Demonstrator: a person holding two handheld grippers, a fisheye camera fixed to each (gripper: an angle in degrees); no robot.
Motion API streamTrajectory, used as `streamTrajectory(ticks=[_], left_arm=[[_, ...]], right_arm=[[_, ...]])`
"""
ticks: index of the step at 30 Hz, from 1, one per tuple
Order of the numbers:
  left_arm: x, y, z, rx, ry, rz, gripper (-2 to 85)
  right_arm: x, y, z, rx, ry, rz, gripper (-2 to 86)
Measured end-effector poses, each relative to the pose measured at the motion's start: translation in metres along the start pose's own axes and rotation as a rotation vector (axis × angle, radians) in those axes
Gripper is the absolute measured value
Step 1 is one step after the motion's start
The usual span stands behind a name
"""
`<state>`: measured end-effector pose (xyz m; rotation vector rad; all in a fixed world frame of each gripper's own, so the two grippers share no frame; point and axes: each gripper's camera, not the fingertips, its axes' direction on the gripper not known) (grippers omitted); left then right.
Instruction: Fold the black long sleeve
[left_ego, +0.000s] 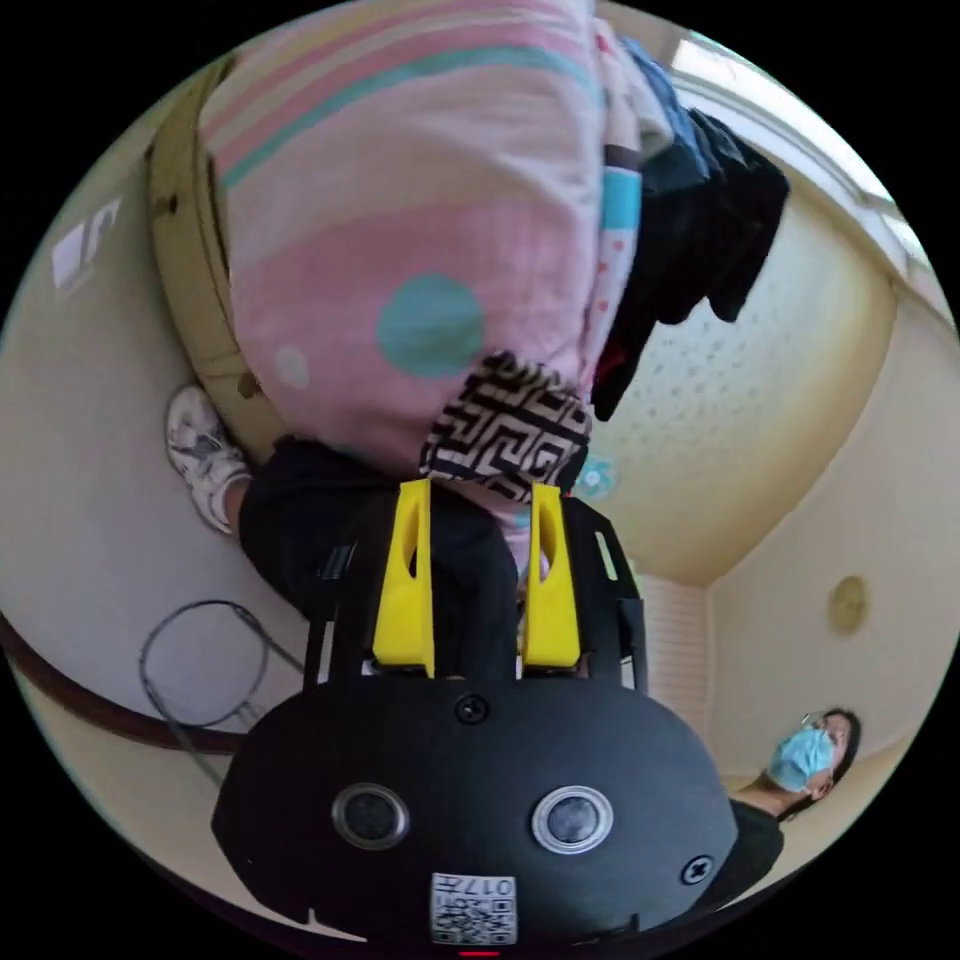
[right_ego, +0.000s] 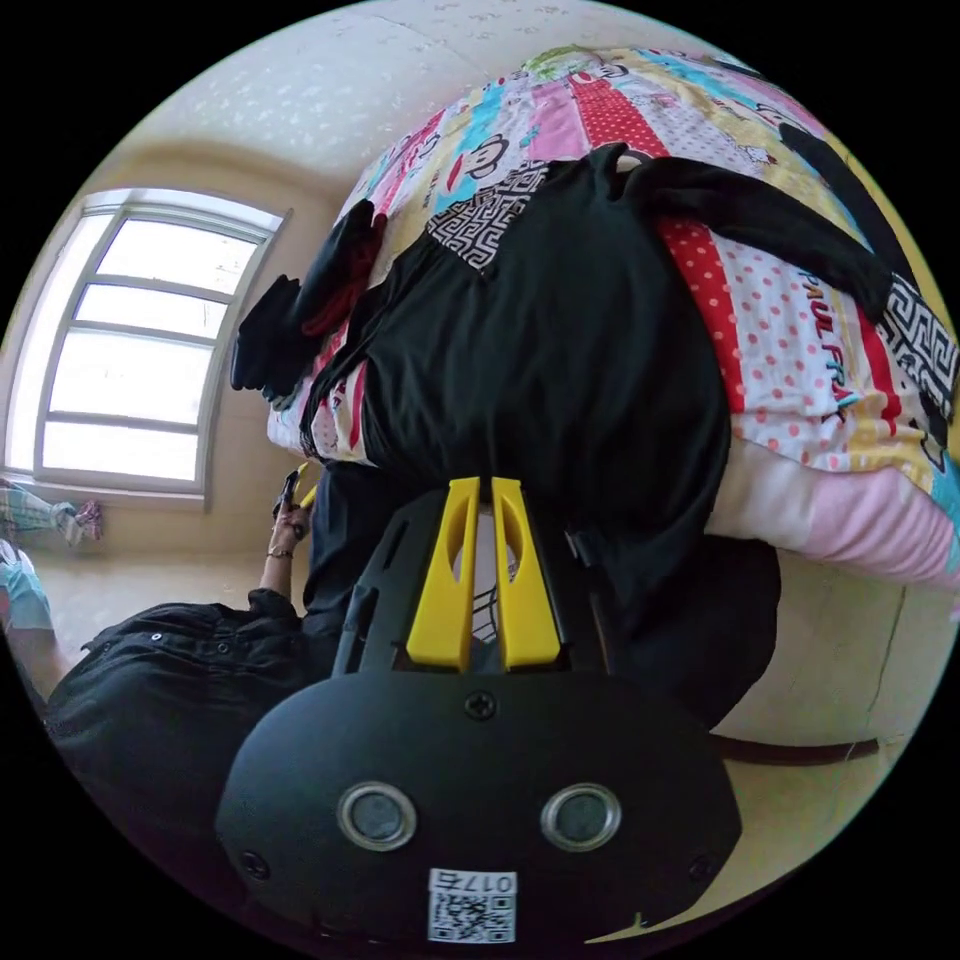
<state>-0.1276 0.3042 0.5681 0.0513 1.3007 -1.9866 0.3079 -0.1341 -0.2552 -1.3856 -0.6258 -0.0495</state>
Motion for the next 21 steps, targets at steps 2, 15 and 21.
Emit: streamTrajectory(ticks=[2,15,21], left_arm=[[-0.021,0.0,0.013,0.037,0.123,-0.062,13.5],[0.183,0.089,-0.007,0.497,0.057,0.439,2.8],[0.356,0.139,0.2,0.205,0.159,0.855,3.7]], right_arm=[[-0.012,-0.007,0.004,0.008,-0.013,-0.029,2.2],[0.006,-0.037,0.082,0.32,0.602,-0.048,0.7],[0.001,-0.001,0.094,0.52,0.639,-0.083,0.6]])
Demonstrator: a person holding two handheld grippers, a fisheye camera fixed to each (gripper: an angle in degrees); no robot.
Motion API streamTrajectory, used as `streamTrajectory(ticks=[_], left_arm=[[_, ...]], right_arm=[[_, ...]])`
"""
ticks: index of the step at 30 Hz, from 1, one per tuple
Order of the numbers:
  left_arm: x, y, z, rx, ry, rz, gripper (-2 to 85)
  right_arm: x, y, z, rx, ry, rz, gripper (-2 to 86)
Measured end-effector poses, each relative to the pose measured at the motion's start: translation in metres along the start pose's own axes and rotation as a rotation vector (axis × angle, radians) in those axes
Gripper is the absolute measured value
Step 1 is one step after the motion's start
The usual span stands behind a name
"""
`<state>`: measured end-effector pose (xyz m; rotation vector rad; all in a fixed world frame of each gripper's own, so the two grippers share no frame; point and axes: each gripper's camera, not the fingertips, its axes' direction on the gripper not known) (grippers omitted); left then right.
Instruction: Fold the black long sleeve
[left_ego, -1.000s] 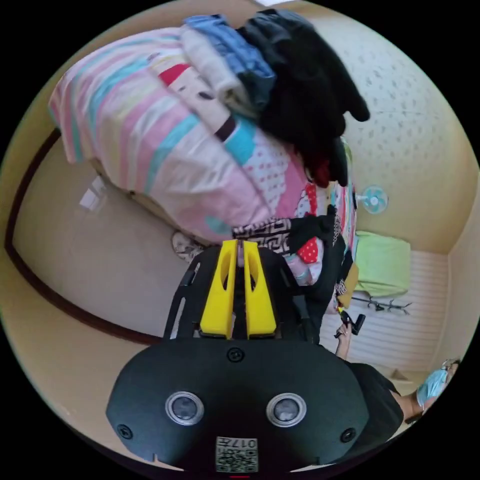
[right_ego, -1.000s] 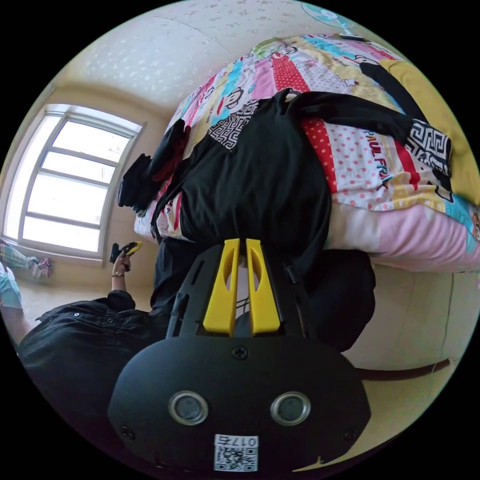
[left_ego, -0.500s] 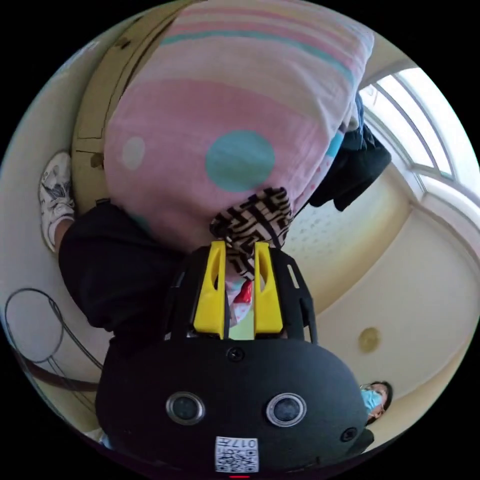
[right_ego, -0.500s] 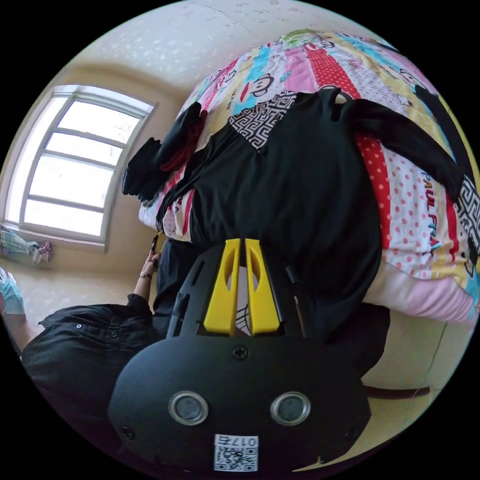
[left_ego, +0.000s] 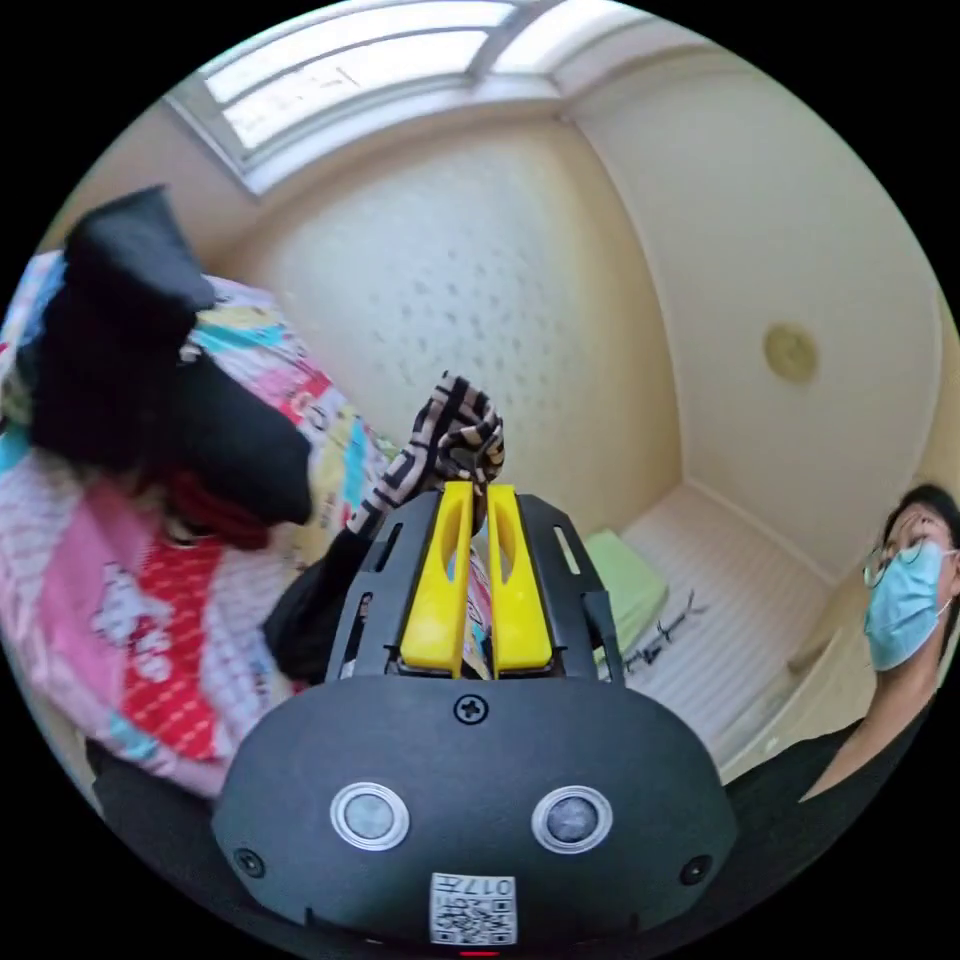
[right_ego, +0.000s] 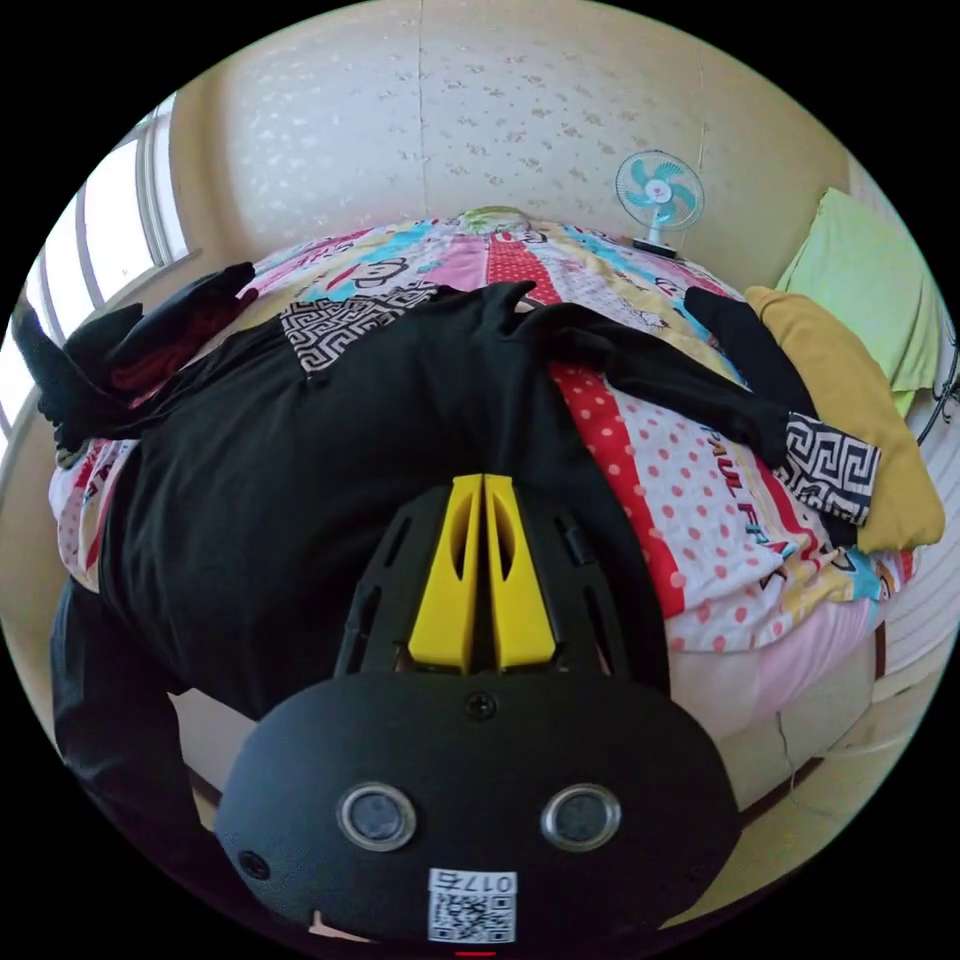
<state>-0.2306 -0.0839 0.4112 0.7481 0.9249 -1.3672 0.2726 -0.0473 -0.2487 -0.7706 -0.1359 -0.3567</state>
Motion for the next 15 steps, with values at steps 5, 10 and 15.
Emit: streamTrajectory(ticks=[5,10,15], left_arm=[[0.069,0.071,0.204,-0.443,0.207,0.032,9.2],[0.072,0.144,0.216,-0.552,-0.048,0.153,10.2],[0.011,0.169,0.182,-0.672,-0.47,0.044,12.7]], right_arm=[[0.039,0.006,-0.013,-0.016,-0.227,0.082,1.0],[0.066,0.021,-0.054,-0.043,-0.267,0.076,2.7],[0.106,0.029,-0.093,0.005,-0.268,0.181,8.4]])
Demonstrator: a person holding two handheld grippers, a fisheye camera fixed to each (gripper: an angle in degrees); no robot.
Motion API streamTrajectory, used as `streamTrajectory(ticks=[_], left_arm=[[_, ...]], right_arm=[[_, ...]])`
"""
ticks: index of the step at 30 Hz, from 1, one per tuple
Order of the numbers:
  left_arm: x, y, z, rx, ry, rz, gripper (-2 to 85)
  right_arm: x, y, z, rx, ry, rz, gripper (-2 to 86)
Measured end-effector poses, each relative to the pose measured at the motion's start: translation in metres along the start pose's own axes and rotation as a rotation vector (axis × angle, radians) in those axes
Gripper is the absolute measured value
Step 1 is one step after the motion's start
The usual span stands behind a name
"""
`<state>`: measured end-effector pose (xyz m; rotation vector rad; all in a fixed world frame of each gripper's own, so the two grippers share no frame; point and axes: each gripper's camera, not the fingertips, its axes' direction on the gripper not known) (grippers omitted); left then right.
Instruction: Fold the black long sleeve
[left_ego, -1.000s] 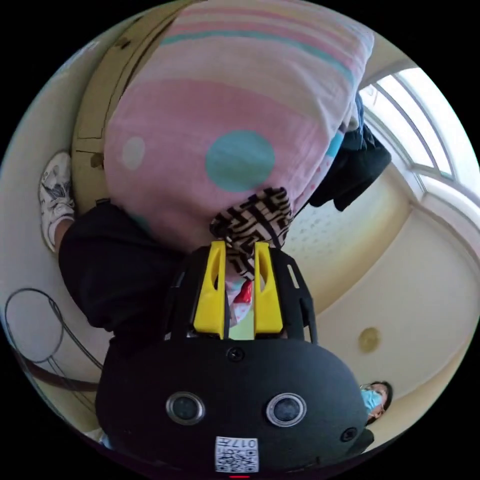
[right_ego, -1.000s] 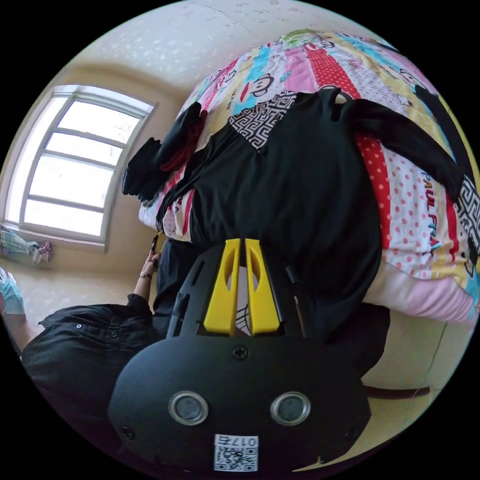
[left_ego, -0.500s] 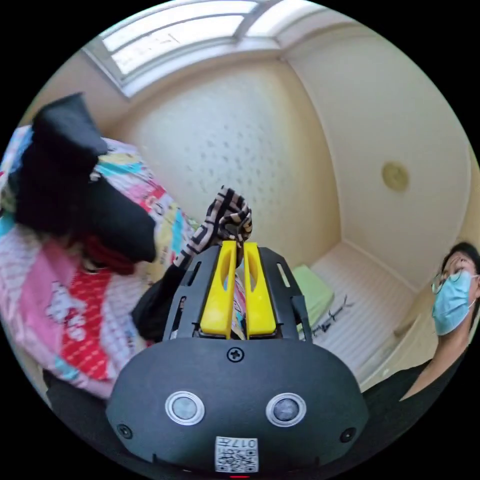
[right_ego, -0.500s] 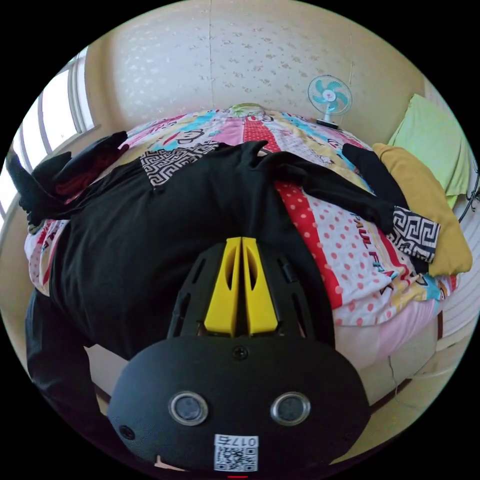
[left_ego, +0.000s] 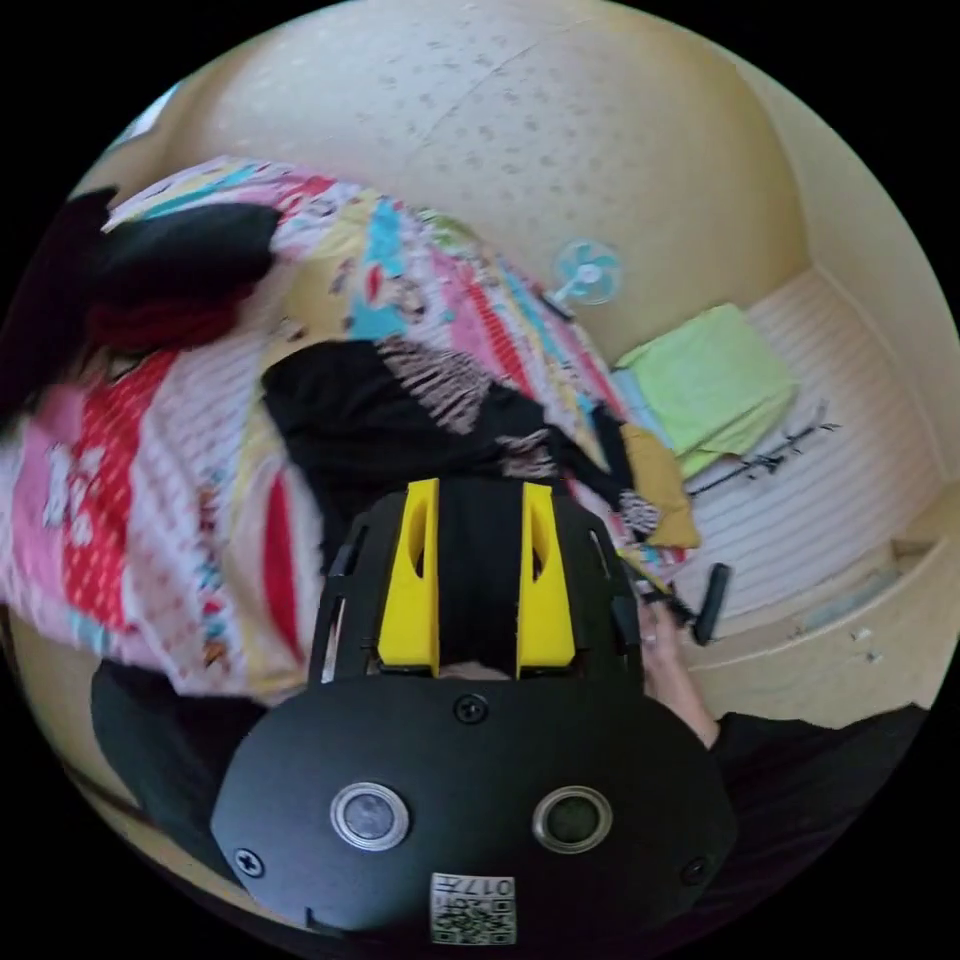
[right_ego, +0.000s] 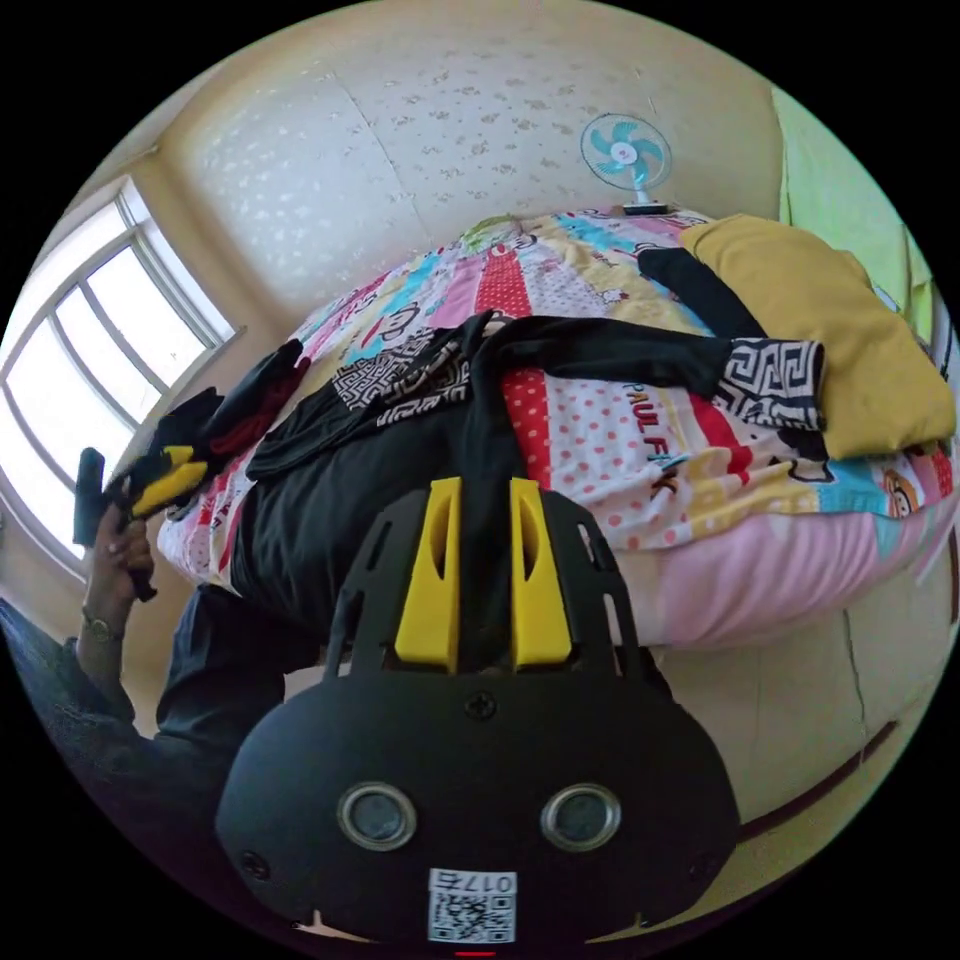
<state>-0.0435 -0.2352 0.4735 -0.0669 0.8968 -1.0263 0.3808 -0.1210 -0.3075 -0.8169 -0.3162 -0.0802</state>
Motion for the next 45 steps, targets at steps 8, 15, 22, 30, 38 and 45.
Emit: streamTrajectory(ticks=[8,15,22,30,38,45], left_arm=[[-0.045,0.044,0.053,-0.281,-0.039,-0.088,2.9],[-0.035,0.032,-0.017,-0.365,-0.067,0.056,1.2],[-0.056,0.048,-0.034,-0.328,-0.121,-0.072,7.8],[-0.029,0.026,-0.042,-0.282,-0.095,-0.022,7.9],[-0.029,0.015,-0.048,-0.253,-0.052,-0.053,7.8],[-0.055,0.02,-0.084,-0.178,0.008,-0.109,6.7]], right_arm=[[0.01,-0.016,0.027,-0.403,0.151,-0.03,3.8],[0.006,-0.001,-0.017,-0.43,0.022,-0.001,2.8],[0.081,-0.004,-0.053,-0.125,-0.18,0.286,7.4],[0.169,-0.064,-0.051,0.188,0.006,0.643,12.0],[0.16,-0.062,-0.023,0.225,0.431,0.595,9.6],[0.103,-0.076,-0.073,0.356,0.297,0.457,2.5]])
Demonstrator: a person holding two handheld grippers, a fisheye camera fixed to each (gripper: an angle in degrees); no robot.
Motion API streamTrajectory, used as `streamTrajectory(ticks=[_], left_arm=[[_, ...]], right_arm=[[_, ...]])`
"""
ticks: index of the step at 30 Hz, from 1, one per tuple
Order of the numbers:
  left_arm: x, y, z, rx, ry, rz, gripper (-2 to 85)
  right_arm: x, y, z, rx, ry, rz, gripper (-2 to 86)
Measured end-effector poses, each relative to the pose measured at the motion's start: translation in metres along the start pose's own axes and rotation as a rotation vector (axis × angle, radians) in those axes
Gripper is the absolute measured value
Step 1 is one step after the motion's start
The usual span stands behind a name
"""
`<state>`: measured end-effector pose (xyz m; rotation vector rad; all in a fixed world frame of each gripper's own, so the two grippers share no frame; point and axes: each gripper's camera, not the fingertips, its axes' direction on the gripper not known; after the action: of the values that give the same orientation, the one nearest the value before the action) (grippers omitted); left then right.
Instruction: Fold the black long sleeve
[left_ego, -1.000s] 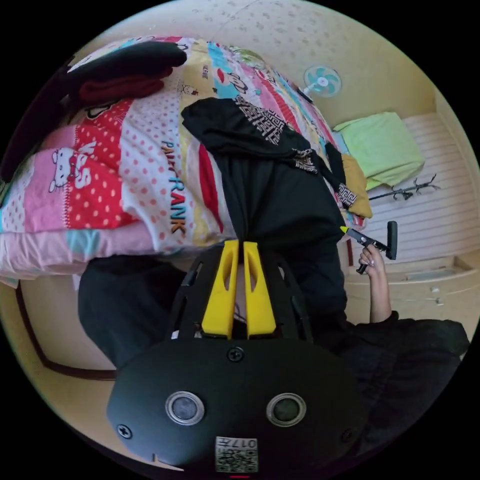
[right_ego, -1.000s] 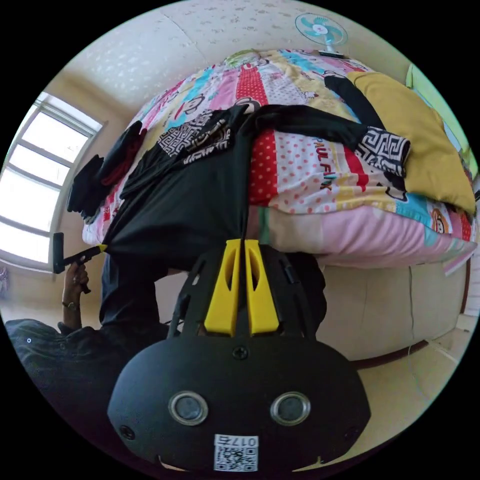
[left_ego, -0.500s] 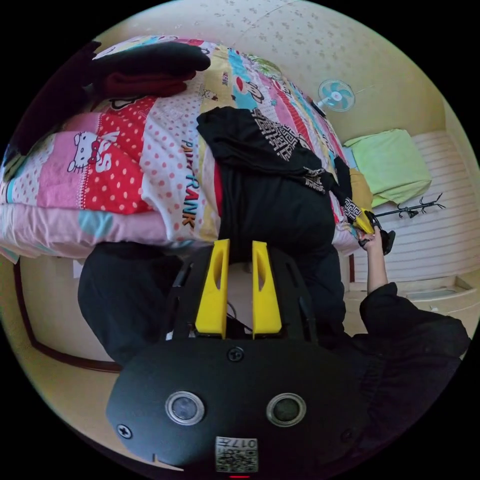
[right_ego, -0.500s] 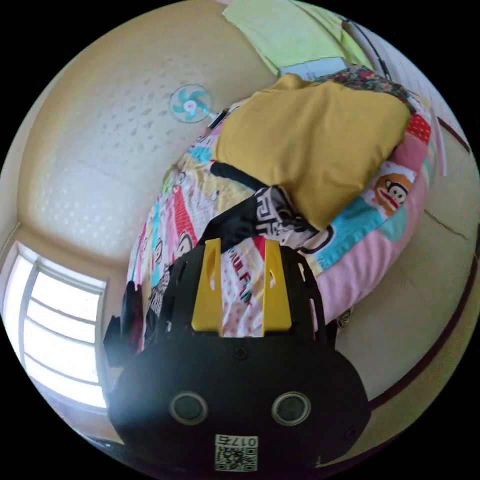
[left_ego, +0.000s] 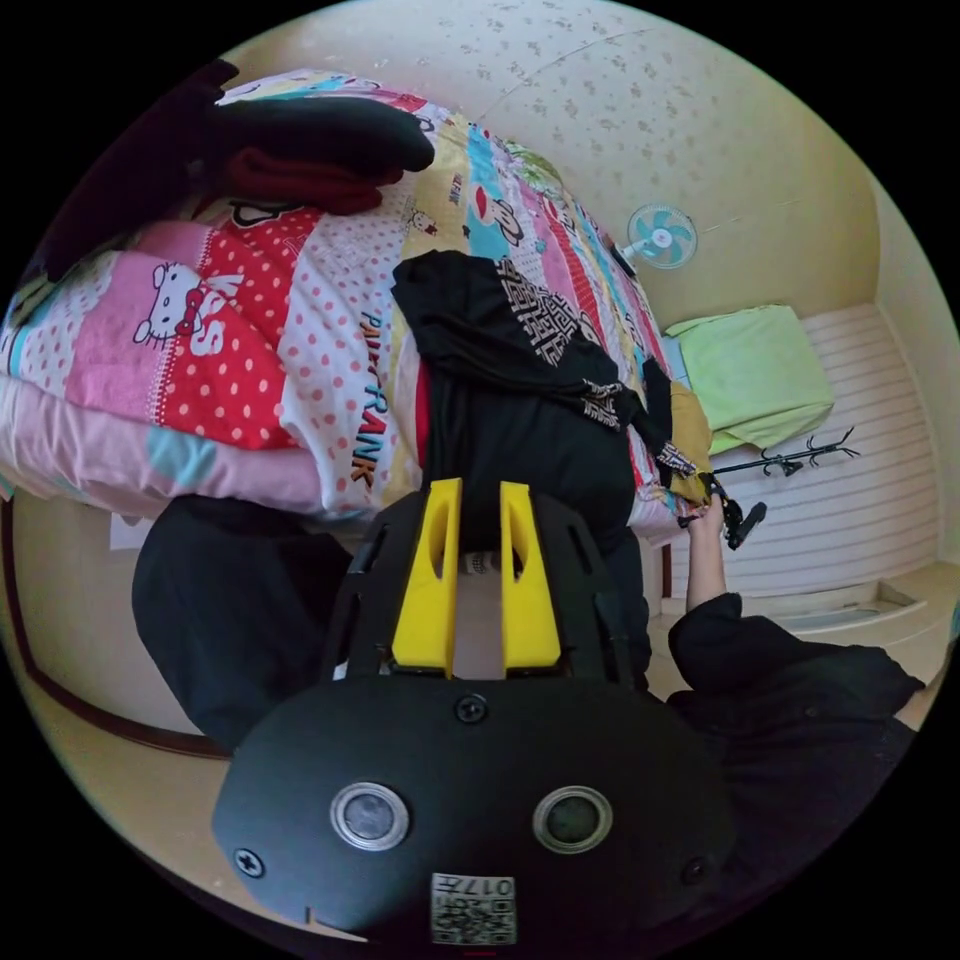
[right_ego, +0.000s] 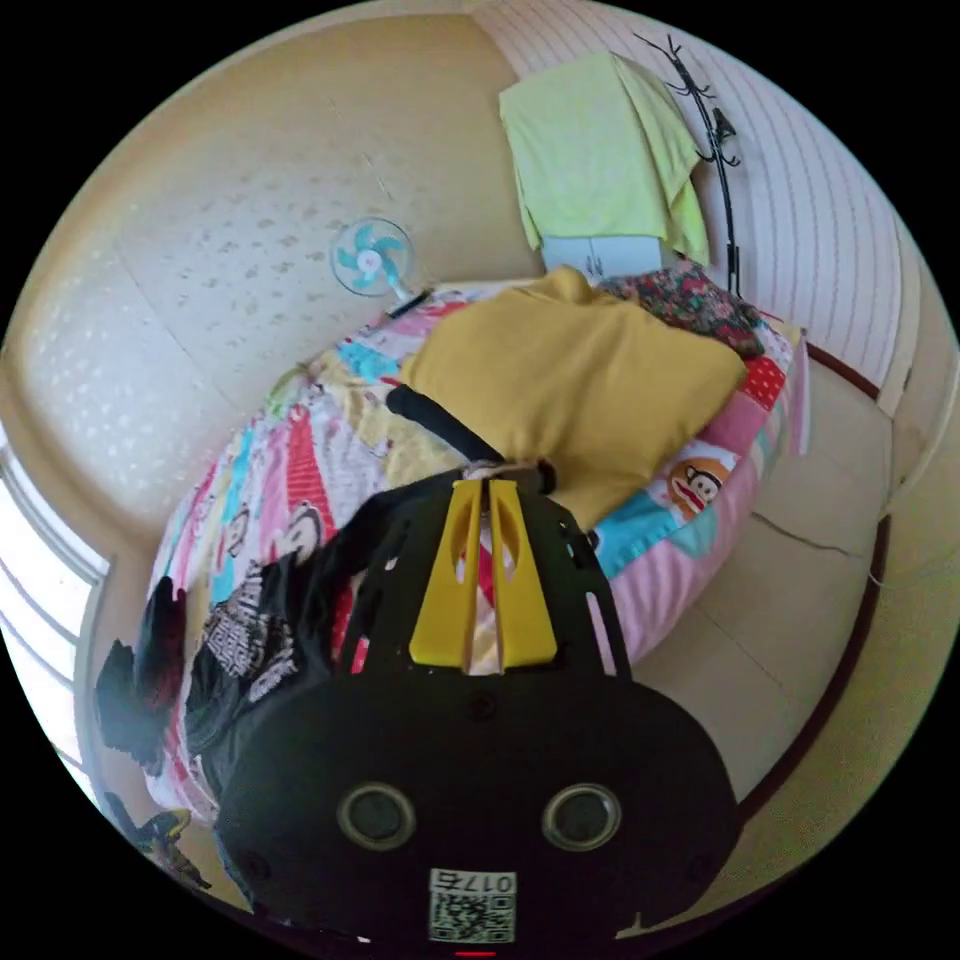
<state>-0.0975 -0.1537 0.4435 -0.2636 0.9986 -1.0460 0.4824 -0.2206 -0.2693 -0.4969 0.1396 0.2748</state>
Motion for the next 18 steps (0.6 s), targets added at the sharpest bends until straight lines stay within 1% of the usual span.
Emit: streamTrajectory(ticks=[2,3,5,6,8,9,11,13,15,17,18], left_arm=[[-0.005,0.006,-0.011,0.014,0.0,0.002,6.7],[-0.007,0.01,-0.017,0.018,-0.005,0.01,6.7],[-0.01,0.016,-0.024,0.02,-0.017,0.022,6.9],[-0.011,0.019,-0.027,0.014,-0.024,0.029,7.2],[-0.014,0.024,-0.028,0.005,-0.018,0.034,7.6],[-0.017,0.026,-0.027,-0.001,-0.004,0.033,7.8],[-0.02,0.029,-0.022,-0.02,0.022,0.026,8.1],[-0.022,0.029,-0.018,-0.038,0.047,0.026,8.6],[-0.019,0.028,-0.018,-0.04,0.032,0.047,8.9],[-0.016,0.024,-0.017,-0.052,-0.002,0.071,9.4],[-0.013,0.019,-0.015,-0.061,-0.023,0.091,9.7]], right_arm=[[-0.058,-0.012,-0.032,0.041,-0.227,-0.112,2.1],[-0.078,-0.015,-0.038,0.036,-0.288,-0.151,2.0],[-0.173,-0.011,-0.053,-0.009,-0.495,-0.355,2.1],[-0.198,-0.006,-0.055,-0.03,-0.537,-0.405,2.2],[-0.29,0.027,-0.048,-0.146,-0.678,-0.59,2.7],[-0.309,0.038,-0.044,-0.18,-0.711,-0.633,2.9],[-0.364,0.082,-0.026,-0.304,-0.842,-0.781,4.1],[-0.372,0.099,-0.017,-0.378,-0.843,-0.774,5.7],[-0.363,0.108,-0.014,-0.37,-0.748,-0.762,6.9],[-0.344,0.115,-0.002,-0.395,-0.544,-0.786,7.6],[-0.34,0.116,0.002,-0.413,-0.493,-0.793,7.7]])
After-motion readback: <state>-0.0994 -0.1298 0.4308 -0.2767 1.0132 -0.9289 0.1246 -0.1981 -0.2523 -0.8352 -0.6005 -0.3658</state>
